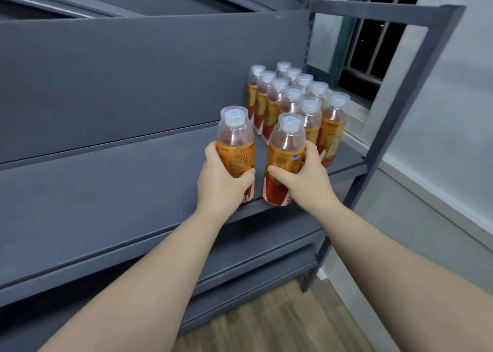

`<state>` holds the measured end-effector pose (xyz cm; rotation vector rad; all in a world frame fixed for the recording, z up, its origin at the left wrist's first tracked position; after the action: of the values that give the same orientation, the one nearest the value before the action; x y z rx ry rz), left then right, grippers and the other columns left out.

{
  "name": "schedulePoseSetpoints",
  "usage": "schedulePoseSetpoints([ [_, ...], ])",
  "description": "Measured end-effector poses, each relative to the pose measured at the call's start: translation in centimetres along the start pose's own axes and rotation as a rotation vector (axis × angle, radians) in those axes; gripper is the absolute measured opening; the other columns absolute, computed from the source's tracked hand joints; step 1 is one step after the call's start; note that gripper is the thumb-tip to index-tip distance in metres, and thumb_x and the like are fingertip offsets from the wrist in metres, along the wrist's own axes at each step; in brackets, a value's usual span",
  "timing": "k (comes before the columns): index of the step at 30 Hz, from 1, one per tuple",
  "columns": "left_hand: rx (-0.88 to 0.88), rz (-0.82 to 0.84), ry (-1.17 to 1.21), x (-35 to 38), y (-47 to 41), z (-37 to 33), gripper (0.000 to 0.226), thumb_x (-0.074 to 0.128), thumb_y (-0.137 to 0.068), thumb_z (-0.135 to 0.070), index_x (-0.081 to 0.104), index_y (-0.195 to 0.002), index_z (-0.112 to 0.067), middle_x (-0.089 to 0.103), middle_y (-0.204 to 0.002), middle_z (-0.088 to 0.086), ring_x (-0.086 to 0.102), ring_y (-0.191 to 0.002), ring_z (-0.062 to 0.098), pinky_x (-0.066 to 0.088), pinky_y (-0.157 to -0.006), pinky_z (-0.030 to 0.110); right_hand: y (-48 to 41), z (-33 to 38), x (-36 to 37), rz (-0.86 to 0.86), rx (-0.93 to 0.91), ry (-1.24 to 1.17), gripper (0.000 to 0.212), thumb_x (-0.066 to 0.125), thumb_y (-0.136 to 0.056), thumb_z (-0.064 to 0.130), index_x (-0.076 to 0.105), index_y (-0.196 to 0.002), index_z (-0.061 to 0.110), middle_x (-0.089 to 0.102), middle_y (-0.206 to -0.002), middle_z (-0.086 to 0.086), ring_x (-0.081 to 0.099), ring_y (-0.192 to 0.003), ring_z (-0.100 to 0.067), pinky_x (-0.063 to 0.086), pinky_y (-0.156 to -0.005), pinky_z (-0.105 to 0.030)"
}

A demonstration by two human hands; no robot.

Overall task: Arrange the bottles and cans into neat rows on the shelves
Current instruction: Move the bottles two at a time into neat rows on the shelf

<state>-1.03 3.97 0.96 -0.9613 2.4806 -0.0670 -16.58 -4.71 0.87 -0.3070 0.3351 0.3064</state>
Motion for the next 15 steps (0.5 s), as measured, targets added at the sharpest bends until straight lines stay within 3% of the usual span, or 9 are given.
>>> schedulePoseSetpoints([
  [11, -0.07, -0.136, -0.077, -3.5, -5.8, 3.5, 0.073, 0.079, -0.08, -0.033, 0.034, -0.136, -0.028, 0.057, -0.123, -0.005, 0.058, -0.106, 0.018, 0.048, -0.089, 0.033, -6.5, 0.7, 7.1, 0.13, -0.025, -0.011, 0.075, 0.081, -0.081, 0.032, 0.036, -0.142, 0.03, 0.058, -0.124, 0.012, 0.058, -0.111, -0.007, 0.048, -0.094, -0.028],
  [15, -0.082, -0.149, -0.06, -4.0, -9.3, 4.9, 0.075, 0.08, -0.079, -0.034, 0.034, -0.138, -0.027, 0.058, -0.125, -0.004, 0.058, -0.107, 0.018, 0.048, -0.089, 0.034, -9.5, 1.1, 9.1, 0.128, -0.031, -0.001, 0.072, 0.08, -0.083, 0.029, 0.036, -0.14, 0.032, 0.055, -0.115, 0.021, 0.057, -0.103, -0.001, 0.047, -0.093, -0.026],
])
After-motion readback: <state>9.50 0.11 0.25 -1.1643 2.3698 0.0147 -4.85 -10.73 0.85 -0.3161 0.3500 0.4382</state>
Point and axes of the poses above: each hand's wrist, its own y-axis away from the middle knuckle, its own x-axis out of the palm, z = x × y, the point moved 1 cm from there along -y, towards the middle knuckle
